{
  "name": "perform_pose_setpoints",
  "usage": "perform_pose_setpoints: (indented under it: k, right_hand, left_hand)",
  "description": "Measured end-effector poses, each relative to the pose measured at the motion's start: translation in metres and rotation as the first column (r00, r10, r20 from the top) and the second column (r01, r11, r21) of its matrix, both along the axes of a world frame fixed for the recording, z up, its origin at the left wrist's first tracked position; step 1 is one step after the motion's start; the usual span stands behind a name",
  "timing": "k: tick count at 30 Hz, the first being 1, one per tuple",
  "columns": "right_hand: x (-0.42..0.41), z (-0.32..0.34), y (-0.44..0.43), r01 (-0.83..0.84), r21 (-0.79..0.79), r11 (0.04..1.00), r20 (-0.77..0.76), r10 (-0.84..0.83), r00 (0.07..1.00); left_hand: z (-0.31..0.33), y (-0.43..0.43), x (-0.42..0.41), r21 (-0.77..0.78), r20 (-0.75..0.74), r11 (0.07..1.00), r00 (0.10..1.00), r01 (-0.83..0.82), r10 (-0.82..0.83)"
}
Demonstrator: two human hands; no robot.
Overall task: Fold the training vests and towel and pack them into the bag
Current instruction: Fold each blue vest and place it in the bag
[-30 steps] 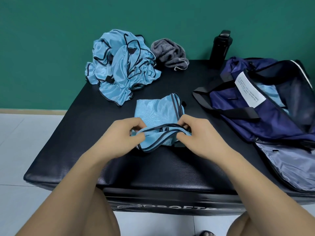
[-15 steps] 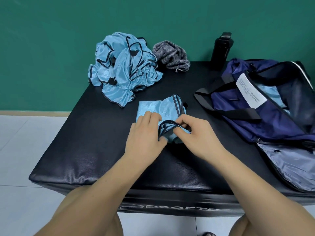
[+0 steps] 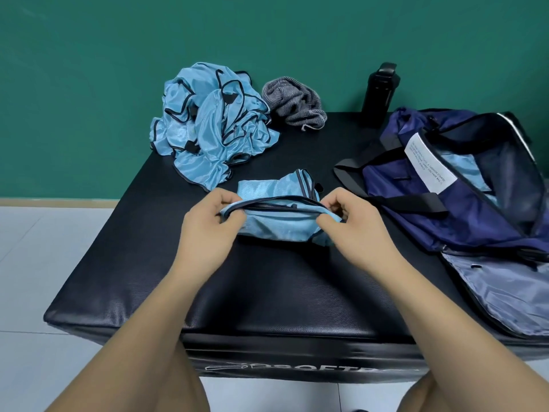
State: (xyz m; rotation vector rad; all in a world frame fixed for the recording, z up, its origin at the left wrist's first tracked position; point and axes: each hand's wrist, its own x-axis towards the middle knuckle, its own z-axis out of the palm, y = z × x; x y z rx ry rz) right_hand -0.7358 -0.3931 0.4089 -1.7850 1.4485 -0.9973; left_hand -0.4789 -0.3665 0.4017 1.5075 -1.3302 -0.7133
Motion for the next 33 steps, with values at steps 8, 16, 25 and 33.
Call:
perform_pose_setpoints:
  k: [8, 16, 25, 33]
  right_hand:
    - [-0.004, -0.001, -0.007, -0.053, 0.04, 0.998, 0.167, 0.045, 0.985]
    - [0.019, -0.025, -0.027, 0.059, 0.05, 0.997, 0.044, -0.061, 0.997]
    - [0.027, -0.024, -0.026, 0.027, 0.145, 0.989, -0.254, 0.011, 0.967]
    - [0.02, -0.039, -0.032, 0.129, 0.088, 0.988, -0.355, -0.089, 0.93]
  left_hand:
    - [-0.009, -0.014, 0.015, 0.043, -0.282, 0.997, 0.958, 0.071, -0.056]
    - [-0.034, -0.029, 0.039, 0.297, -0.018, 0.953, 0.998, -0.056, 0.064]
    - [-0.038, -0.042, 0.033, 0.291, 0.093, 0.951, 0.992, -0.109, 0.086]
    - [-0.045, -0.05, 0.027, 0.237, 0.139, 0.96, 0.983, -0.15, 0.119]
